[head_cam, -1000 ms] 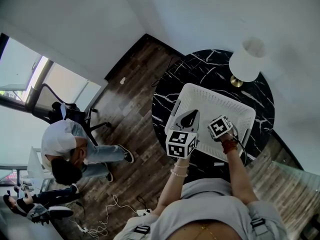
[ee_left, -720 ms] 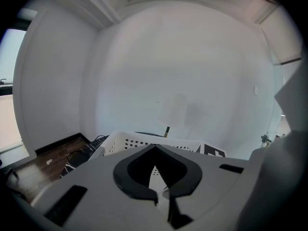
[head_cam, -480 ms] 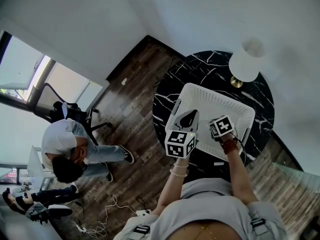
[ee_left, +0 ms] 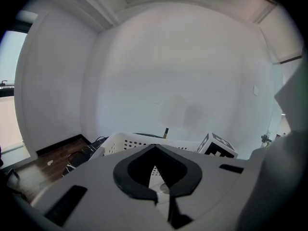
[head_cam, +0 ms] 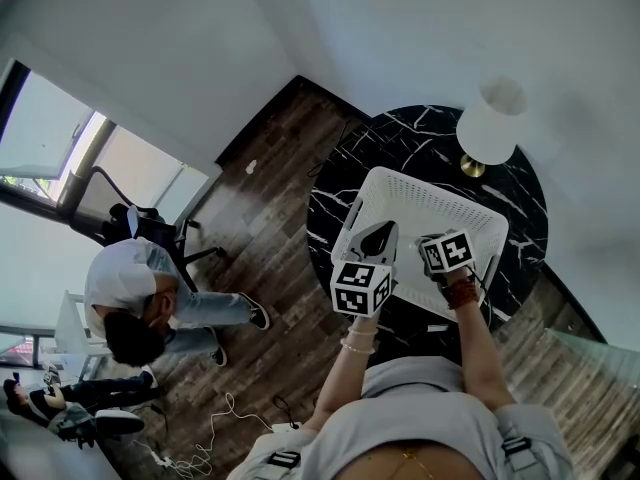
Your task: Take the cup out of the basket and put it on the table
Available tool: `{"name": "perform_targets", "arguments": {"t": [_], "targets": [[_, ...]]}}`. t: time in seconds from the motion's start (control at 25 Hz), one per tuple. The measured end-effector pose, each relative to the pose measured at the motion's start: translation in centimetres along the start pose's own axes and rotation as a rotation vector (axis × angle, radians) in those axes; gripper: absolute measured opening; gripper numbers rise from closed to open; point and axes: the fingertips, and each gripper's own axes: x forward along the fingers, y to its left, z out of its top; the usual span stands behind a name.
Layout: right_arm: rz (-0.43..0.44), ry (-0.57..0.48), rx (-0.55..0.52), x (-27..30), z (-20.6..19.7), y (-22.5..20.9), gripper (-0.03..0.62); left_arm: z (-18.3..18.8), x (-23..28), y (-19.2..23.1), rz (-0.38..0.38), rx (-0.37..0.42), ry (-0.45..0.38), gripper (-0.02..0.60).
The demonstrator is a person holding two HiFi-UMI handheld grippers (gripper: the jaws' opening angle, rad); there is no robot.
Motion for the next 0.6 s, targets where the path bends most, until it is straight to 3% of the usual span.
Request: {"name": "perform_targets", "arguments": {"t": [0.6], "targets": [[0.017, -0.164, -0.016, -4.3, 3.5, 2.0, 0.029, 0.0, -0.7, -1.2, -0.008, 0.019, -0.003, 0.006]]}}
